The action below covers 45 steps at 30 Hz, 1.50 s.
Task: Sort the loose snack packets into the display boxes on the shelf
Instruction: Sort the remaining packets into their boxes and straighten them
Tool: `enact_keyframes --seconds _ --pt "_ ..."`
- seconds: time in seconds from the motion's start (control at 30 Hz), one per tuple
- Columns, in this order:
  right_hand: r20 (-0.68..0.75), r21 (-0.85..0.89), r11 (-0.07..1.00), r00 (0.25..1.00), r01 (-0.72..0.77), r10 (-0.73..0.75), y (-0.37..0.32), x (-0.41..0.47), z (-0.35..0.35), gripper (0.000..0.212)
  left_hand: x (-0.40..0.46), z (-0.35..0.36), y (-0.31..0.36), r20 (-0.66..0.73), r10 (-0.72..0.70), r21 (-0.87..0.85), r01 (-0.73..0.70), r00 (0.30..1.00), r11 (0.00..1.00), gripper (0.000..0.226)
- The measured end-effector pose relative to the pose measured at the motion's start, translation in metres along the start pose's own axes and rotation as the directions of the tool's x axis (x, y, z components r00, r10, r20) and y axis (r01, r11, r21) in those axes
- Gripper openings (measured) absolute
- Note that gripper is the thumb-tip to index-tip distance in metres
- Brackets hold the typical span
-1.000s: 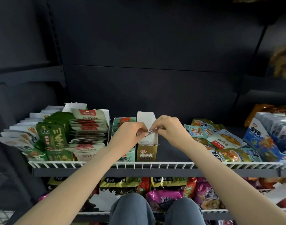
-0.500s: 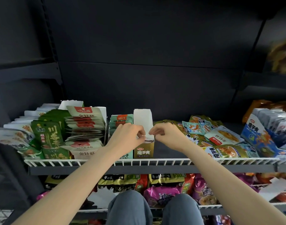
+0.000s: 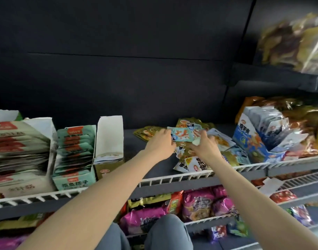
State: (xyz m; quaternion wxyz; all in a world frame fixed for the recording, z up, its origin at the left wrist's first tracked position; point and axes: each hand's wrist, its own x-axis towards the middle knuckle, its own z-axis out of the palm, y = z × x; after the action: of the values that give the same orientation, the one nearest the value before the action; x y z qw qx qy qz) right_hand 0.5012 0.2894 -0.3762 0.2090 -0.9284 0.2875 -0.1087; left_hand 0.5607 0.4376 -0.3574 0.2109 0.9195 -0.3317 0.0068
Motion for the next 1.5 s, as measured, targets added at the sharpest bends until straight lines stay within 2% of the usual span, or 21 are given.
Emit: enact_keyframes --seconds 0.13,0.2,0.23,0.33,0.43,0.47,0.53,0.6,0.63,0.67,0.73,0.8,0.87,0.9,0.93,1.0,1.03,1.13,1.27,1.37,1.5 --pt "0.031 -0.233 0.963 0.989 -0.136 0.147 0.020 0.032 0.010 0.094 0.031 0.033 -0.012 0.135 -0.033 0.074 0.023 0.990 0.997 0.073" --pt "0.075 -0.263 0.953 0.981 -0.153 0.178 0.017 0.042 0.016 0.090 0.043 0.043 -0.018 0.179 -0.063 0.068 0.052 0.982 0.996 0.076" --pt "0.072 -0.287 0.949 0.984 -0.133 0.160 0.014 0.045 0.020 0.078 0.048 0.047 -0.019 0.195 -0.077 0.058 0.066 0.978 0.996 0.075" --pt "0.060 -0.487 0.860 0.988 0.154 -0.143 0.000 0.042 0.023 0.027 0.055 0.055 -0.018 0.156 -0.096 0.034 0.092 0.983 0.995 0.065" --pt "0.119 -0.583 0.705 0.901 0.404 -0.417 -0.011 0.038 0.022 0.023 0.054 0.056 -0.014 0.077 -0.099 0.008 0.098 0.992 0.995 0.058" --pt "0.087 -0.561 0.715 0.889 0.417 -0.450 -0.012 0.038 0.022 0.024 0.053 0.055 -0.012 0.075 -0.095 0.009 0.094 0.993 0.996 0.059" --pt "-0.039 -0.406 0.841 0.913 0.358 -0.407 -0.018 0.040 0.018 0.023 0.050 0.052 -0.007 0.122 -0.074 -0.019 0.077 0.990 0.997 0.065" --pt "-0.212 -0.015 0.952 0.930 0.304 -0.300 -0.026 0.039 0.007 0.013 0.045 0.046 -0.003 0.192 -0.028 -0.110 0.050 0.981 0.993 0.080" --pt "-0.241 0.189 0.945 0.946 0.267 -0.219 -0.031 0.037 0.001 0.018 0.043 0.042 -0.001 0.193 0.007 -0.175 0.028 0.981 0.984 0.083" --pt "-0.249 0.390 0.890 0.957 0.238 -0.147 -0.037 0.035 -0.005 0.024 0.040 0.038 0.000 0.151 0.042 -0.246 -0.004 0.988 0.969 0.080" --pt "-0.233 0.592 0.784 0.971 0.188 -0.058 -0.049 0.028 -0.017 0.029 0.034 0.030 0.000 -0.036 0.055 -0.359 -0.064 0.998 0.931 0.055" --pt "-0.181 0.747 0.640 0.982 0.177 -0.060 -0.061 0.016 -0.026 0.031 0.021 0.013 -0.002 -0.221 -0.022 -0.400 -0.070 0.975 0.914 0.027" --pt "-0.071 0.864 0.489 0.991 0.119 -0.115 -0.073 0.002 -0.033 0.030 0.004 -0.010 -0.006 -0.343 -0.073 -0.391 -0.072 0.936 0.917 0.011" --pt "-0.072 0.862 0.487 0.985 0.139 -0.155 -0.077 -0.002 -0.034 0.028 -0.004 -0.023 -0.009 -0.379 -0.082 -0.395 -0.081 0.922 0.915 0.013" --pt "-0.094 0.807 0.558 0.975 0.193 -0.201 -0.080 -0.005 -0.034 0.025 -0.013 -0.036 -0.013 -0.400 -0.084 -0.405 -0.094 0.913 0.909 0.016" --pt "-0.119 0.661 0.682 0.942 0.312 -0.314 -0.090 -0.012 -0.033 0.039 -0.033 -0.062 -0.022 -0.417 -0.064 -0.423 -0.131 0.906 0.896 0.019" --pt "-0.114 0.635 0.685 0.921 0.357 -0.374 -0.098 -0.018 -0.032 0.041 -0.043 -0.074 -0.028 -0.425 -0.048 -0.422 -0.151 0.904 0.894 0.019" --pt "-0.154 0.648 0.627 0.881 0.432 -0.447 -0.129 -0.040 -0.029 0.015 -0.074 -0.108 -0.052 -0.476 0.007 -0.379 -0.213 0.879 0.900 0.016" --pt "-0.286 0.629 0.526 0.800 0.572 -0.527 -0.182 -0.072 -0.025 0.011 -0.114 -0.150 -0.089 -0.610 0.055 -0.242 -0.252 0.791 0.937 0.015" --pt "-0.298 0.619 0.489 0.760 0.614 -0.577 -0.226 -0.092 -0.017 0.012 -0.138 -0.179 -0.120 -0.705 0.033 -0.147 -0.192 0.708 0.970 0.015" --pt "-0.200 0.690 0.473 0.773 0.547 -0.602 -0.276 -0.109 0.003 0.010 -0.165 -0.208 -0.163 -0.729 -0.080 -0.168 -0.065 0.680 0.984 0.006"
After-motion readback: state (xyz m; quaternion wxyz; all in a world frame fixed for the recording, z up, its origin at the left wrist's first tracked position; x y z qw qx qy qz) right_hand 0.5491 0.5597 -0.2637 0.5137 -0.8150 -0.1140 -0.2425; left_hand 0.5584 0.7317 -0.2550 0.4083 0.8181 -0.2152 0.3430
